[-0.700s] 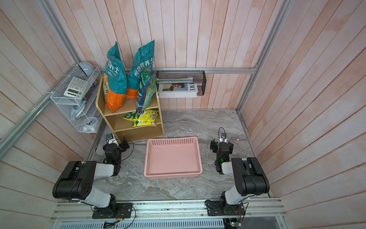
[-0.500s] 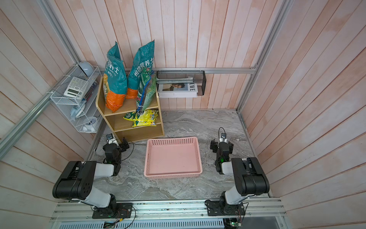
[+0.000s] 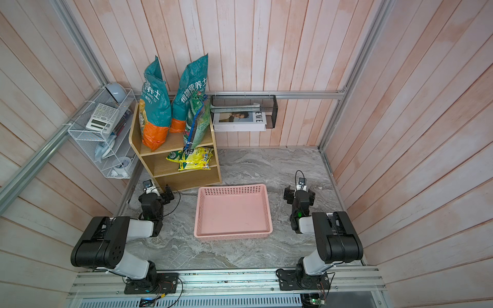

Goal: Take down the fertilizer bag from the shelf
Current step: Pick up the fertilizer bag from the shelf.

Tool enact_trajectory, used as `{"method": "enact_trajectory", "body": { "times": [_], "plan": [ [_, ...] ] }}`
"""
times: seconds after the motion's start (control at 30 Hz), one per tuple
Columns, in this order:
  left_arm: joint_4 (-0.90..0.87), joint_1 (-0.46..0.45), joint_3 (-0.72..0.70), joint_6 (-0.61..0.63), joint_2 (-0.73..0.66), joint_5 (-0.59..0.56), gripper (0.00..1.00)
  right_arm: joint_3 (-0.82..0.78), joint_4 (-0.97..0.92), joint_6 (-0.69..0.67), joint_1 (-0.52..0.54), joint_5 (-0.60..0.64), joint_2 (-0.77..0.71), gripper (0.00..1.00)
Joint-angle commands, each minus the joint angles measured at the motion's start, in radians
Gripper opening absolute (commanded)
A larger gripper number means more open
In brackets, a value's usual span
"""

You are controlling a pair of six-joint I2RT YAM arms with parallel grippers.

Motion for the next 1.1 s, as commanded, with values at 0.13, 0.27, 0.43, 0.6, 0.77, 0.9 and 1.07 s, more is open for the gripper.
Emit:
{"method": "enact_trajectory", "body": {
  "times": [0.13, 0.27, 0.43, 0.6, 0.77, 0.9, 1.07],
  "plan": [
    [-0.209, -0.157, 0.064, 0.102, -0.222, -0.297, 1.00, 0.004, 0.007, 0.007, 0.009, 0.030, -0.028, 0.98],
    [-0.482, -0.188, 0.109, -0.013, -0.422, -0.353, 1.00, 0.062, -0.227, -0.031, 0.049, 0.082, -0.198, 0.98],
    [-1.098, -0.199, 0.308, -0.313, -0.716, -0.364, 1.00, 0.091, -0.431, 0.050, 0.103, -0.056, -0.457, 0.98],
    [-1.239, -0.208, 0.402, -0.371, -1.046, -0.057, 1.00, 0.240, -0.819, 0.284, 0.153, -0.134, -0.569, 0.98],
    [-1.323, -0.208, 0.707, -0.326, -0.914, 0.177, 1.00, 0.194, -0.784, 0.220, 0.356, -0.046, -0.679, 0.98],
    [-1.511, -0.208, 1.106, -0.241, -0.621, 0.279, 1.00, 0.190, -0.863, 0.193, 0.404, -0.022, -0.766, 0.98],
    [-1.580, -0.209, 1.436, -0.206, -0.385, 0.359, 1.00, 0.141, -0.785, 0.206, 0.432, -0.118, -0.805, 0.98]
  ]
}}
